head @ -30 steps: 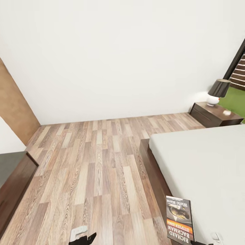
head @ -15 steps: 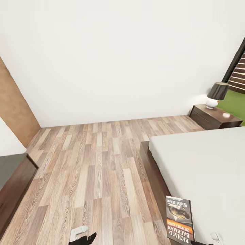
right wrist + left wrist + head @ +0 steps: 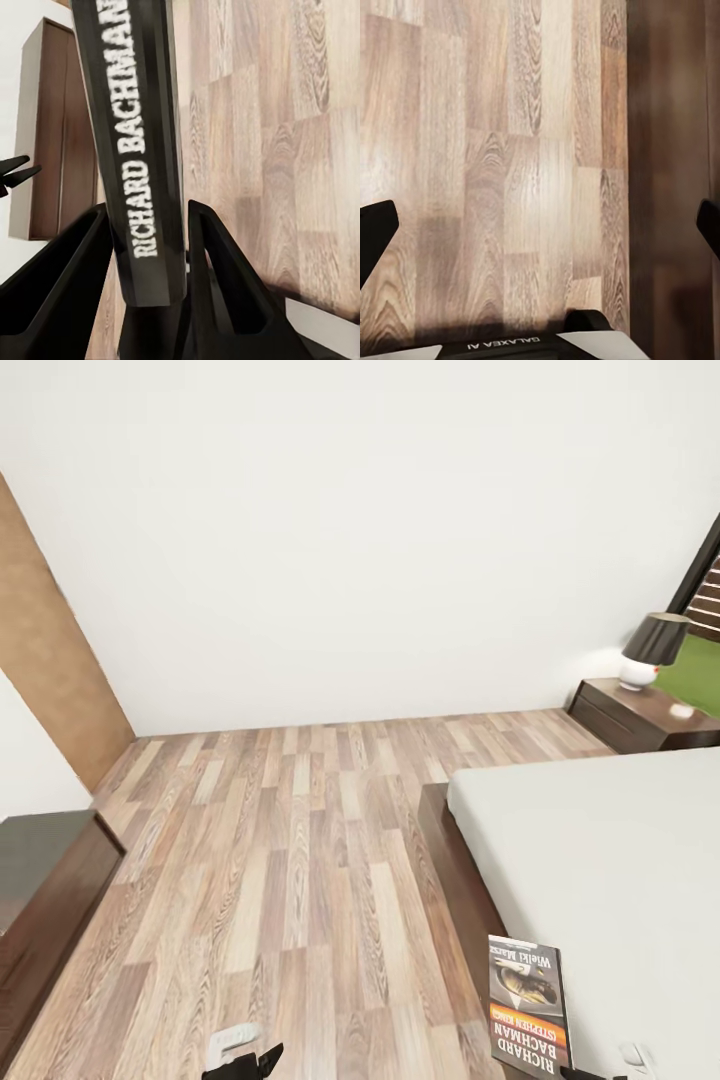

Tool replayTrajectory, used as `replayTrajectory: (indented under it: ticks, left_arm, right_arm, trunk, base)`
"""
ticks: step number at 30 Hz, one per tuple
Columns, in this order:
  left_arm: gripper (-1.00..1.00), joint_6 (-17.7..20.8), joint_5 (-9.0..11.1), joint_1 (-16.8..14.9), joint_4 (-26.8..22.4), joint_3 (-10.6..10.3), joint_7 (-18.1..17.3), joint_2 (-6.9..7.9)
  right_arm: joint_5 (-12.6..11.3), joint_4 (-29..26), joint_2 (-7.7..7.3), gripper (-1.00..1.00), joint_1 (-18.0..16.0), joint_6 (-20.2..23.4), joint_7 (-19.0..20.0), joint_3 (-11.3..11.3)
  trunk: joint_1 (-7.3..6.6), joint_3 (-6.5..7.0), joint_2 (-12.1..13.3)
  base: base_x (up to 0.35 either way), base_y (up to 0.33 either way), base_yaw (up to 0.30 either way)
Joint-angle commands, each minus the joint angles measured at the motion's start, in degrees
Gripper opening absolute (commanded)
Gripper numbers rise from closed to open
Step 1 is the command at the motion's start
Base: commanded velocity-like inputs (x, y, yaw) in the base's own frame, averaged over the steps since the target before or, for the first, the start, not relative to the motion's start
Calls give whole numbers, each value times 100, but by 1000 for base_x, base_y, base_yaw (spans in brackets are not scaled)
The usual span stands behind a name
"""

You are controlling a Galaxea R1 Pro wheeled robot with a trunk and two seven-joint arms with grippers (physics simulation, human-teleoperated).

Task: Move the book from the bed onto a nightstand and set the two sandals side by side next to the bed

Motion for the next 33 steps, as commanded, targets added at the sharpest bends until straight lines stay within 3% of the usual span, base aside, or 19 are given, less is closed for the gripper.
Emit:
replayTrajectory:
  ticks: [1,13,25,33]
  left_arm:
    - [100,-9,42,-4,11,-11,-24,1]
    - [100,-9,42,-6,11,-11,-24,1]
    - [100,-9,42,-2,11,-11,-24,1]
    - [100,-9,42,-7,11,-11,-24,1]
  right_arm:
    - [-56,2,-5,-100,-1,47,16,28]
    - [-57,2,-5,-100,-1,47,16,23]
    - [-57,2,-5,-100,-1,47,16,20]
    - [-57,2,-2,-100,-1,47,9,22]
  trunk:
    - [1,0,-5]
    - [1,69,-5]
    - [1,175,-5]
    - [1,235,-5]
  base:
    - [0,0,217]
    - [0,0,231]
    - [0,0,42]
    - [0,0,192]
